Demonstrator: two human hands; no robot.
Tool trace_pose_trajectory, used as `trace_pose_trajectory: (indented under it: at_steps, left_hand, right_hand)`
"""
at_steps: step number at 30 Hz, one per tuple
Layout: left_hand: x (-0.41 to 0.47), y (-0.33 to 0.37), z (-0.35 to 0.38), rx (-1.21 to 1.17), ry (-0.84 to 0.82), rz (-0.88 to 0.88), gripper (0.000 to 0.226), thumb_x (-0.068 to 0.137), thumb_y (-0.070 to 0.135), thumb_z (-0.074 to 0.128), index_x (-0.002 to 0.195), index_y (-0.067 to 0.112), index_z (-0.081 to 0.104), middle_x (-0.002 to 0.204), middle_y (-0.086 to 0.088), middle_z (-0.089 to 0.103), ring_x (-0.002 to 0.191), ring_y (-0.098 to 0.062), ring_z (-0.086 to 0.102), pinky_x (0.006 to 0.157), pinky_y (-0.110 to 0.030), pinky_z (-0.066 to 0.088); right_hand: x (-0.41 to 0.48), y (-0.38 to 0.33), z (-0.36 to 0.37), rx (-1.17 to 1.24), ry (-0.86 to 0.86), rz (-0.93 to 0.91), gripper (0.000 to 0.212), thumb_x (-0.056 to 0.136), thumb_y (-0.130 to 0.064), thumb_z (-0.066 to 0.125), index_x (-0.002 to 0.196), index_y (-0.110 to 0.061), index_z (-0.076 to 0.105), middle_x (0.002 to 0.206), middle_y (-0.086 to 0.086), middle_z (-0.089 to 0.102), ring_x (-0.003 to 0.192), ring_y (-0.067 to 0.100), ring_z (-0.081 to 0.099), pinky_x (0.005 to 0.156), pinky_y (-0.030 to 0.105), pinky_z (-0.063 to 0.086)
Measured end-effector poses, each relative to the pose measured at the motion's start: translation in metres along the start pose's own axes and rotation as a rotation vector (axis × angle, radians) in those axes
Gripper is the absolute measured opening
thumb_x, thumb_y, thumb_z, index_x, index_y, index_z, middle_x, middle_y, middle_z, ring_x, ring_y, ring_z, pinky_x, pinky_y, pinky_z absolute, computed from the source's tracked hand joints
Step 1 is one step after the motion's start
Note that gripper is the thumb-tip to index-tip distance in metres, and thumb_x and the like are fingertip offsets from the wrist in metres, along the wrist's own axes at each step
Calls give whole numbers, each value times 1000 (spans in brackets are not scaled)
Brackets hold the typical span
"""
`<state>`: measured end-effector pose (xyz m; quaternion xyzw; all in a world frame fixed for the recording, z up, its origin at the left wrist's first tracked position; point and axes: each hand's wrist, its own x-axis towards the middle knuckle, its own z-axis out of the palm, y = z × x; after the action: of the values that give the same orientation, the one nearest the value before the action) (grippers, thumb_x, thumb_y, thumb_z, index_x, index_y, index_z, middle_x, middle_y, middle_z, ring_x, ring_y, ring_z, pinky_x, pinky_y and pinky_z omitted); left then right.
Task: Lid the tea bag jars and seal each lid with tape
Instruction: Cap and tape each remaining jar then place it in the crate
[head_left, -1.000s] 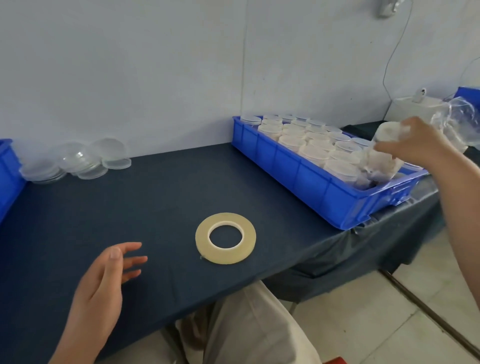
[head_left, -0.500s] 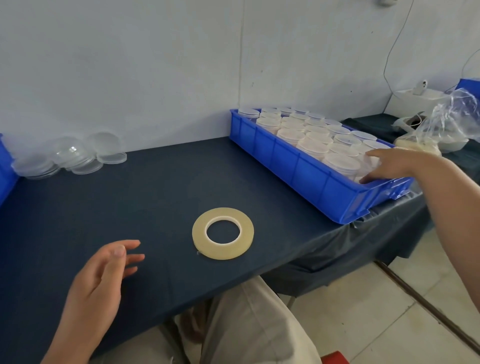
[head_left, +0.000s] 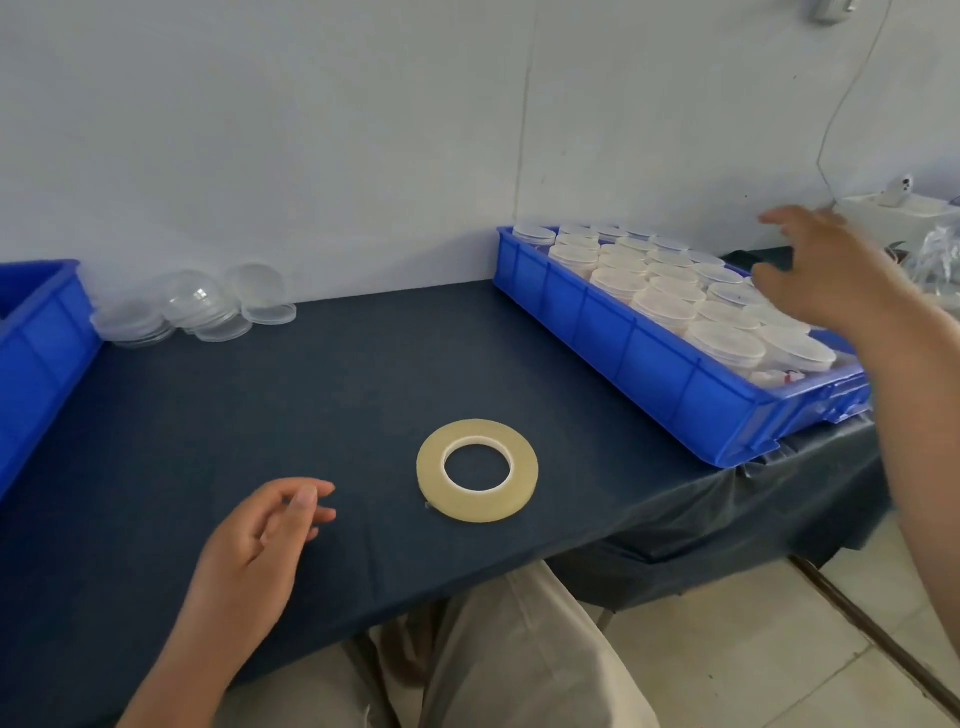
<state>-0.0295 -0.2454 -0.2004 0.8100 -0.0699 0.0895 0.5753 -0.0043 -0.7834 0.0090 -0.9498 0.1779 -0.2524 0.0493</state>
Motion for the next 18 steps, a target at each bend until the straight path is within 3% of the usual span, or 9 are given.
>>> trace_pose_trajectory:
  at_steps: [2, 4, 6, 8, 10, 13, 16, 18]
  left_hand:
    - [-1, 1, 2, 8, -8, 11, 25, 102, 63, 55, 105, 46, 74, 97, 13, 79, 92, 0, 73, 78, -18, 54]
    - [-2, 0, 2, 28, -23, 24, 26, 99, 55, 52, 104, 43, 75, 97, 11, 78, 90, -2, 73, 77, -12, 53]
    - [-2, -2, 2, 16, -35, 26, 20, 105, 44, 56, 102, 41, 75, 99, 9, 78, 87, -7, 74, 78, -18, 55]
    - [0, -4, 0, 31, -44, 18, 25, 110, 32, 56, 97, 40, 75, 94, 6, 78, 80, -10, 73, 75, -21, 57]
    - [1, -3, -1, 72, -60, 0, 29, 110, 36, 52, 92, 36, 74, 84, 4, 75, 68, -8, 67, 67, -19, 54]
    - [2, 3, -2, 129, -57, -36, 46, 109, 49, 47, 73, 23, 57, 63, 2, 59, 54, -6, 49, 56, -19, 42]
    - [1, 9, -2, 38, 0, -91, 56, 99, 63, 45, 66, 20, 32, 57, 5, 36, 54, -8, 34, 49, -20, 29]
    - [1, 10, -4, -16, 27, -97, 57, 97, 64, 46, 67, 19, 29, 58, 6, 33, 55, -9, 31, 49, -19, 27]
  right_hand:
    - [-22, -49, -7, 144, 129, -164, 43, 98, -41, 61, 140, -32, 57, 130, 4, 63, 119, 32, 61, 99, 47, 50]
    - [-53, -105, -7, 311, 132, -280, 25, 101, -47, 55, 117, -31, 67, 109, -9, 68, 101, 17, 64, 86, 35, 52]
    - [-87, -156, 4, 431, 4, -367, 27, 101, -43, 51, 89, -24, 65, 87, -10, 68, 81, 13, 62, 72, 34, 53]
    - [-118, -199, 29, 532, -162, -419, 31, 98, -36, 53, 70, -22, 51, 67, -9, 58, 62, 10, 52, 59, 35, 44]
    - [-148, -237, 64, 565, -306, -434, 39, 93, -30, 57, 64, -17, 34, 59, -1, 44, 55, 17, 39, 52, 33, 31]
    - [-190, -282, 117, 473, -362, -502, 47, 91, -32, 58, 61, -16, 25, 52, 1, 28, 50, 20, 26, 48, 33, 18]
    - [-222, -306, 154, 455, -379, -567, 46, 95, -33, 55, 57, -19, 33, 52, -2, 35, 49, 16, 33, 50, 35, 23]
    - [-233, -311, 168, 359, -389, -688, 44, 100, -36, 51, 60, -19, 43, 57, -3, 45, 53, 18, 45, 53, 35, 32]
